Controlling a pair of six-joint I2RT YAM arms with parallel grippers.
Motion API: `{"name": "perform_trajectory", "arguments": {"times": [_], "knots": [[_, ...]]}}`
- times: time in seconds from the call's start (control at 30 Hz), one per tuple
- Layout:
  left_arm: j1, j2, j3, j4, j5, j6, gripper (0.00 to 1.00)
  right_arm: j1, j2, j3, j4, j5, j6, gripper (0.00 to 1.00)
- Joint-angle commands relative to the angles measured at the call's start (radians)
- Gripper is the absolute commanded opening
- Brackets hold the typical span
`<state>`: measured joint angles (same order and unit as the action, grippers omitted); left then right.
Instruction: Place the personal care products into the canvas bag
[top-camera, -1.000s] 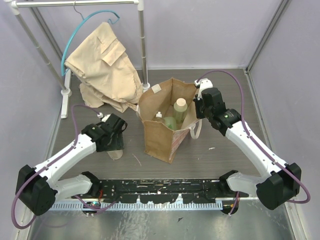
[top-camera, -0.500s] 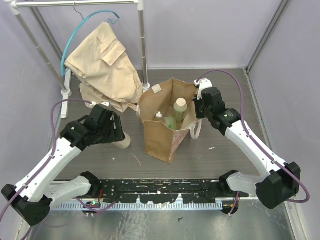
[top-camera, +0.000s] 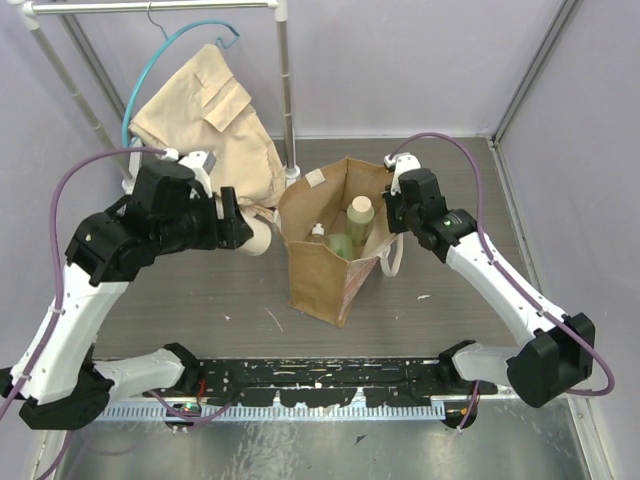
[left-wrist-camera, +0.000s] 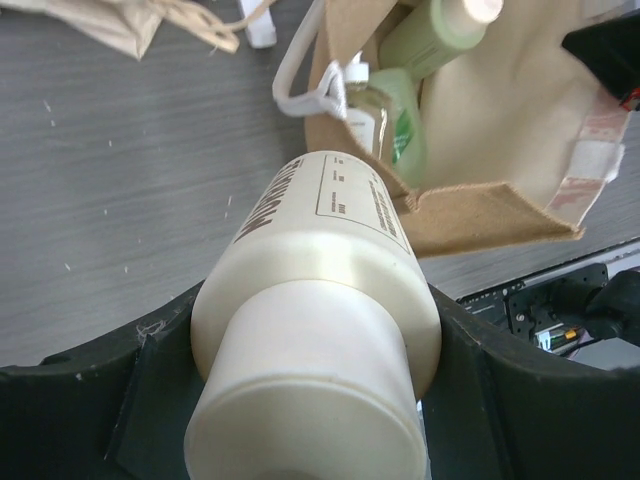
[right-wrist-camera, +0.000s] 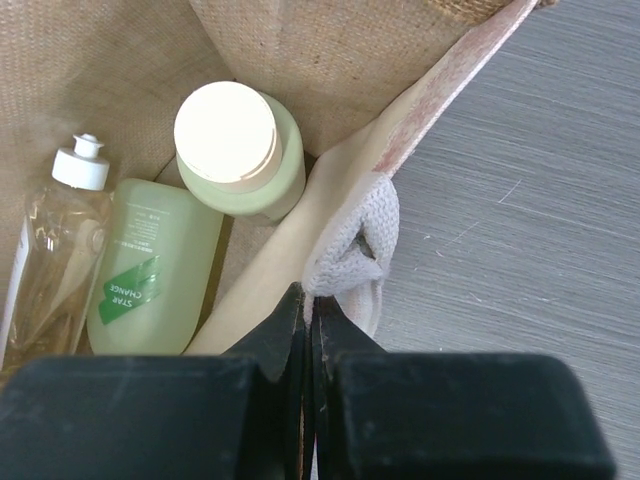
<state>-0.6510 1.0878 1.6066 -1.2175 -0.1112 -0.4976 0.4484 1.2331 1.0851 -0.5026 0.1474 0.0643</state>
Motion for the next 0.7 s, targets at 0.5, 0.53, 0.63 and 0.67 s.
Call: {"name": "perform_trajectory", "arguments": {"times": [0.5, 0.53, 0.63, 0.67], "knots": [[-0.070, 0.487, 0.496, 0.140, 0.001, 0.207, 0.00, 0.037, 0.032, 0.081, -0.097, -0.078, 0.040, 0.01], [-0.087, 0.517, 0.521, 0.134, -0.017, 0.219, 0.00, 0.041, 0.031, 0.082, -0.097, -0.081, 0.040, 0.01], [-0.133, 0.622, 0.614, 0.092, -0.068, 0.249, 0.00, 0.051, 0.028, 0.087, -0.096, -0.088, 0.041, 0.01], [-0.145, 0.656, 0.642, 0.079, -0.079, 0.257, 0.00, 0.054, 0.027, 0.092, -0.096, -0.092, 0.041, 0.01]]}}
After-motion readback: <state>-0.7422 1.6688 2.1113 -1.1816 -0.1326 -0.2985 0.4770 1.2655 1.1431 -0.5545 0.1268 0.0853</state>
